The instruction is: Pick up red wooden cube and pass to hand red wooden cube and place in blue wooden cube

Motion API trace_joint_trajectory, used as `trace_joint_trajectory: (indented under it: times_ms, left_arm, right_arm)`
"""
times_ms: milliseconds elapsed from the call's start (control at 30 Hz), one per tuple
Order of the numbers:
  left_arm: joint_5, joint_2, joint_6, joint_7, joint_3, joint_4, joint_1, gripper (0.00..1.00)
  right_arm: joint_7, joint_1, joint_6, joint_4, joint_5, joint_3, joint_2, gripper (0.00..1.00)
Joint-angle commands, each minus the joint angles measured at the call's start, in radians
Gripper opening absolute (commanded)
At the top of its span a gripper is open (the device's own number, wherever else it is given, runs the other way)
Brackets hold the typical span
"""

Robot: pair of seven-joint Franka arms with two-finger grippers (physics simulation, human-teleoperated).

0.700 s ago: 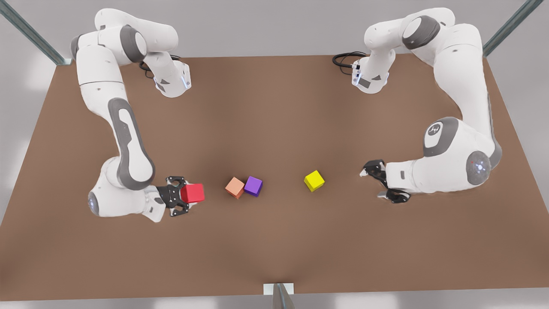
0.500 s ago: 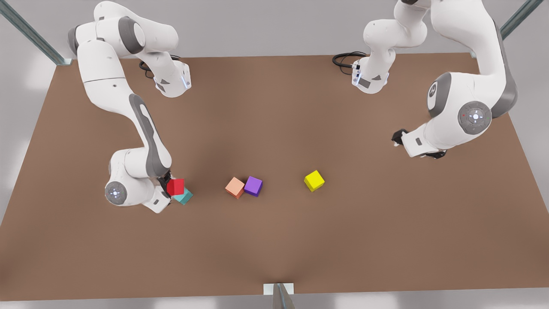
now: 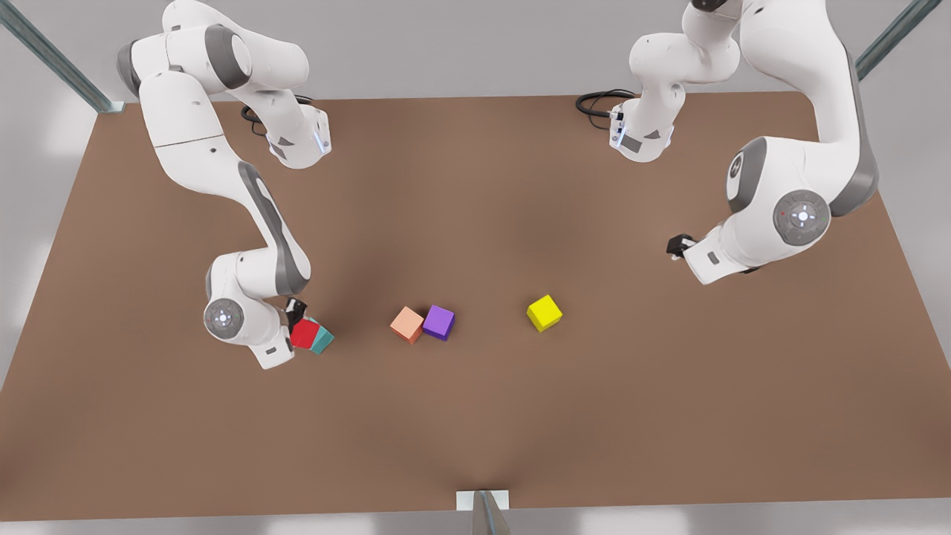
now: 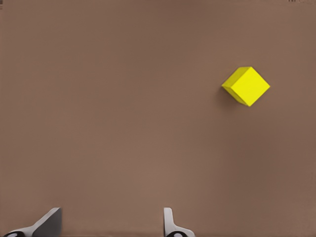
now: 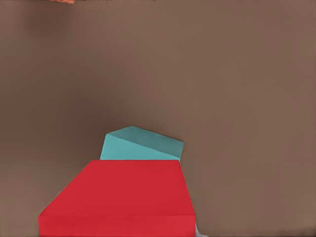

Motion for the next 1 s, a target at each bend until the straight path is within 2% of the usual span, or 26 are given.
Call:
trace_joint_trajectory:
  times_ms: [0,233,300,333,367,967]
  left_arm:
    - [0.000,0.000,-0.002,-0.129,0.000,0.000,0.000,1.00]
    - [0.002,0.000,-0.002,-0.135,-0.003,0.000,-0.001,1.00]
    - [0.002,0.006,-0.002,-0.135,-0.005,0.000,-0.001,1.00]
    - [0.002,0.007,-0.002,-0.135,-0.005,0.000,-0.001,1.00]
    - [0.002,0.009,-0.001,-0.134,-0.003,0.000,0.000,1.00]
    - [0.003,0.013,-0.002,-0.135,-0.005,0.007,-0.001,1.00]
  right_arm:
    - [0.353,0.000,0.029,-0.004,-0.007,0.005,-0.002,0.50]
    - [0.353,0.005,0.029,-0.022,0.012,0.013,-0.017,0.50]
    - [0.353,0.006,0.029,-0.024,0.012,0.014,-0.016,0.54]
    - [0.351,0.006,0.033,-0.024,0.011,0.013,-0.014,0.81]
    - [0.350,0.006,0.046,-0.024,0.011,0.013,-0.011,1.00]
    - [0.353,0.006,-0.017,-0.012,0.032,0.039,-0.056,1.00]
